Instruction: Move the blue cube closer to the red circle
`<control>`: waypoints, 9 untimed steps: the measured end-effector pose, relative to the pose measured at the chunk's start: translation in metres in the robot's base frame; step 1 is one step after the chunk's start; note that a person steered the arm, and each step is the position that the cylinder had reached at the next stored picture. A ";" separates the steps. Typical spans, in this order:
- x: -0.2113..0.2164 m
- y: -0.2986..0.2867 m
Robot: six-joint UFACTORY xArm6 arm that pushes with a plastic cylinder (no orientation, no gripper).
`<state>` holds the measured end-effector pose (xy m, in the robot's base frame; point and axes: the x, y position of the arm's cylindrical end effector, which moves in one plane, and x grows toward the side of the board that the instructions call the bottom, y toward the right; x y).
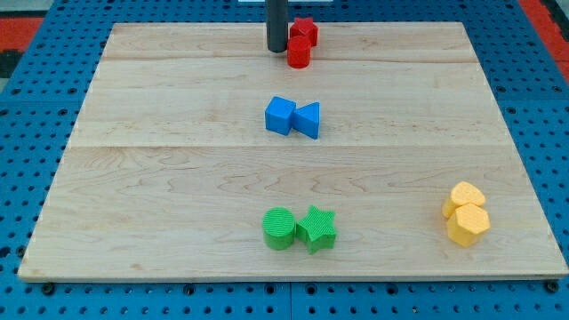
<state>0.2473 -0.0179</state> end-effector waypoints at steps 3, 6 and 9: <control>0.175 -0.063; 0.152 -0.001; 0.085 -0.006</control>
<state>0.3324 -0.0240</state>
